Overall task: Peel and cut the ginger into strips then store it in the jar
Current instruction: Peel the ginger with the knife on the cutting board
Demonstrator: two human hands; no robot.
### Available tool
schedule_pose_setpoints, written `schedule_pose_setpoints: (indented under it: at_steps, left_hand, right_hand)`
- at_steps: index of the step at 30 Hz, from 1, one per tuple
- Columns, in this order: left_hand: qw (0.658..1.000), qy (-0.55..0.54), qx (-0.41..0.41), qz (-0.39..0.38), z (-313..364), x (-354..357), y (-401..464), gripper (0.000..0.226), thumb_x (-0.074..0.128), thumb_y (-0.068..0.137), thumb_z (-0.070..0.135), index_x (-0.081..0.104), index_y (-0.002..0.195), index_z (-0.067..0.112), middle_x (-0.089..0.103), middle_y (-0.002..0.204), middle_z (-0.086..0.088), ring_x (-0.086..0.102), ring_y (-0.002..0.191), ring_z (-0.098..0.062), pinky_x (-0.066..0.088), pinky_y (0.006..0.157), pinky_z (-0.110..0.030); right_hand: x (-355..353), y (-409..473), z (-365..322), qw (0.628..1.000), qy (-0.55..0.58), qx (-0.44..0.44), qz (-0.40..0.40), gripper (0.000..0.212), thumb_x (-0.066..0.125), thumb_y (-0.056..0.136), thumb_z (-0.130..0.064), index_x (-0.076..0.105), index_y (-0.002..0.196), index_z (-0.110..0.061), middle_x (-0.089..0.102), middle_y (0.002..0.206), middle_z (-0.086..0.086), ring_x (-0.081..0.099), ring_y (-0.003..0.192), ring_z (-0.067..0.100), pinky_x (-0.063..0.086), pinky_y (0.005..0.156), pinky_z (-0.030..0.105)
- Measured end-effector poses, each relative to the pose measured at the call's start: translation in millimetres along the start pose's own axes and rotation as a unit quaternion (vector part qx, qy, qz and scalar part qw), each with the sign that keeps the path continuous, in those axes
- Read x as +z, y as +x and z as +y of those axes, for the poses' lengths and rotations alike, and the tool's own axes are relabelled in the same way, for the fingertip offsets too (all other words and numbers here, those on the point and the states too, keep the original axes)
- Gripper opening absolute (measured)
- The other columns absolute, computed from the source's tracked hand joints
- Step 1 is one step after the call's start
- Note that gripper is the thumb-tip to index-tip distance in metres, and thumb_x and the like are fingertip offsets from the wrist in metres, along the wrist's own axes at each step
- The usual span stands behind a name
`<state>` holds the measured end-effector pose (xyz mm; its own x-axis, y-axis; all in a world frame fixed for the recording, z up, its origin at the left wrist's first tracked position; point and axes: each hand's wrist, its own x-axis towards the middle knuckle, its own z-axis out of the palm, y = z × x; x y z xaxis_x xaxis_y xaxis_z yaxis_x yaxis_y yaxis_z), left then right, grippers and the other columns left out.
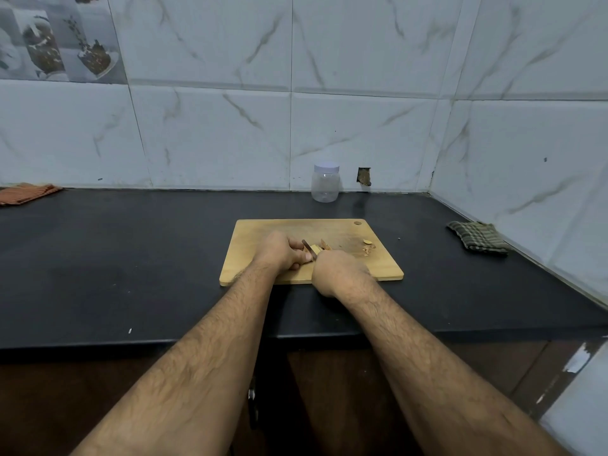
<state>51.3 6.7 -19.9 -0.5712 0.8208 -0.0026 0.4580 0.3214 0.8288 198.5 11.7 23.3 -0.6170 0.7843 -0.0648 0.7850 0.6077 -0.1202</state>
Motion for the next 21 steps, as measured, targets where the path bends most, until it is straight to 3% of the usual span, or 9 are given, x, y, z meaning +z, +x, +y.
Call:
schedule_pose_setpoints:
  at_steps: [3,9,18,21]
  left_hand:
    - [1.0,-0.012,-0.004,-0.003,-0.5,-0.3,1.7,0.012,0.08,0.082,0.017,0.08,0.092,0.024,0.072,0.08,0.005,0.052,0.056,-0.004,0.048,0.075,-0.026]
    - [1.0,-0.026,-0.008,-0.011,-0.6,-0.5,3.5,0.012,0.079,0.083,0.014,0.079,0.094,0.019,0.071,0.079,0.005,0.052,0.055,-0.002,0.047,0.072,-0.022]
    - [0.999,-0.034,-0.023,-0.009,-0.9,-1.0,7.2,0.019,0.081,0.082,0.013,0.078,0.1,0.017,0.071,0.076,0.009,0.051,0.046,0.002,0.045,0.059,-0.015]
    - [0.999,-0.026,-0.019,-0.008,-1.2,-1.5,7.6,0.021,0.079,0.083,0.012,0.077,0.104,0.014,0.071,0.078,0.006,0.051,0.047,0.001,0.045,0.056,-0.015]
  right_hand:
    - [-1.1,1.1,0.4,1.0,-0.001,0.001,-0.01,0.03,0.046,0.096,-0.007,0.06,0.123,-0.01,0.062,0.121,0.009,0.058,0.098,0.025,0.047,0.074,0.035]
    - [-0.6,2.3,-1.3,1.0,0.006,0.003,-0.012,0.031,0.046,0.097,-0.007,0.06,0.124,-0.01,0.061,0.122,0.008,0.06,0.108,0.025,0.046,0.074,0.034]
    - [-4.4,1.4,-3.5,1.0,0.01,0.004,-0.027,0.034,0.042,0.101,-0.01,0.057,0.131,-0.011,0.06,0.123,0.008,0.06,0.109,0.026,0.049,0.079,0.035]
    - [-7.0,6.7,-8.0,0.999,-0.012,0.005,-0.044,0.041,0.047,0.097,-0.005,0.054,0.137,-0.01,0.06,0.12,0.009,0.059,0.102,0.026,0.048,0.074,0.035]
